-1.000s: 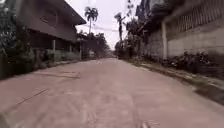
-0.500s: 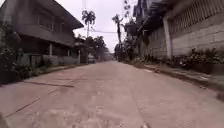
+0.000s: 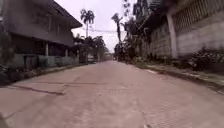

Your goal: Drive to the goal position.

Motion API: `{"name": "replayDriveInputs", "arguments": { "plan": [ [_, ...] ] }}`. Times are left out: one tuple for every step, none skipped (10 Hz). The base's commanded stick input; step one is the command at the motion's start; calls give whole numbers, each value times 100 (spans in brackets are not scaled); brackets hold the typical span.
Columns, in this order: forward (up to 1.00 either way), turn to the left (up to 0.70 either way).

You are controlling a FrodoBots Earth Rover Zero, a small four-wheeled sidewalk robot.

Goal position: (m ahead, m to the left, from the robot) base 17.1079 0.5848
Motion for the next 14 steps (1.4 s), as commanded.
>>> {"name": "replayDriveInputs", "arguments": {
  "plan": [
    [100,2],
    [100,2],
    [100,2],
    [100,2],
    [100,2],
    [100,2],
    [100,2],
    [100,2],
    [100,2],
    [100,2],
    [100,2],
    [100,2],
    [100,2],
    [100,2]
  ]
}}
